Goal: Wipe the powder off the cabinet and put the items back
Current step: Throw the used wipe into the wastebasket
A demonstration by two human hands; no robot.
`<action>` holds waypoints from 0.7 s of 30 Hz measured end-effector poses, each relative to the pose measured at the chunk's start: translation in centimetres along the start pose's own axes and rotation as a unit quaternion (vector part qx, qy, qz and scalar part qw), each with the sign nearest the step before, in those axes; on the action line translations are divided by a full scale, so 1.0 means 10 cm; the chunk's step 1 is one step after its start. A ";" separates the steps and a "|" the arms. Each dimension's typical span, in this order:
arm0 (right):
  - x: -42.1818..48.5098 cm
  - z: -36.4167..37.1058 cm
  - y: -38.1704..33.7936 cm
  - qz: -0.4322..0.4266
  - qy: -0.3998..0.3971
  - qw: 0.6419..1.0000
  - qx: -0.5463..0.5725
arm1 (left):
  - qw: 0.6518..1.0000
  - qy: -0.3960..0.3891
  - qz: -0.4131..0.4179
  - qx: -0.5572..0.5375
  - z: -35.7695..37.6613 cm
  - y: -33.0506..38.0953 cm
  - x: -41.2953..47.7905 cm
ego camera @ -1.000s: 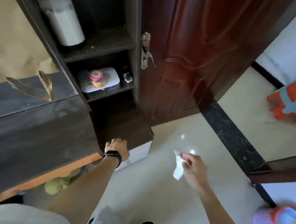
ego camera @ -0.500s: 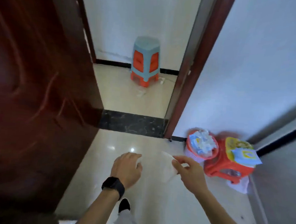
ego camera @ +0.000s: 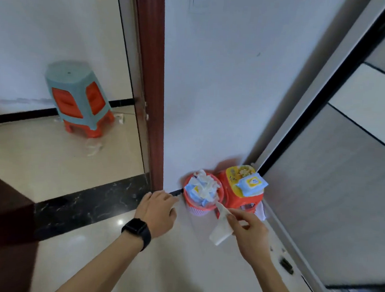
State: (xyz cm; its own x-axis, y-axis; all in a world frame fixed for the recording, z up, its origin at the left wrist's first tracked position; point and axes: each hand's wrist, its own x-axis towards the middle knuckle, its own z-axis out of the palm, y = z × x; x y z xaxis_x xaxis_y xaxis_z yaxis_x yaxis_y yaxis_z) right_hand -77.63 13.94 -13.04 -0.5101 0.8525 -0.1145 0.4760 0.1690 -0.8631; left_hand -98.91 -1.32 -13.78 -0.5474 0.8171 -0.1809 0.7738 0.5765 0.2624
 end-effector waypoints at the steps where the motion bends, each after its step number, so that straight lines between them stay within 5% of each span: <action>1: 0.11 0.00 0.01 0.004 0.008 1.000 0.005 | 1.000 0.009 0.008 0.002 -0.02 0.02 0.16; 7: 1.13 -0.02 0.17 0.033 -0.008 0.999 -0.001 | 0.997 0.069 0.026 0.039 -0.09 0.17 1.25; 13: 2.64 0.12 0.54 0.039 -0.064 0.997 -0.006 | 0.963 0.223 0.031 0.149 -0.25 0.29 2.73; 21: 4.27 0.38 0.79 0.027 -0.091 0.990 -0.108 | 0.928 0.279 -0.116 0.217 -0.50 0.09 4.10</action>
State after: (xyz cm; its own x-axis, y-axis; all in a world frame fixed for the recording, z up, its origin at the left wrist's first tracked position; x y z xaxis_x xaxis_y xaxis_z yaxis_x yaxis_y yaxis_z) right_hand -98.43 49.80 -26.62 -0.5911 0.7631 -0.2614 0.6381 0.2440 -0.7303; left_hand -122.28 32.63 -16.19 -0.7018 0.6107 0.3668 0.6031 0.7834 -0.1504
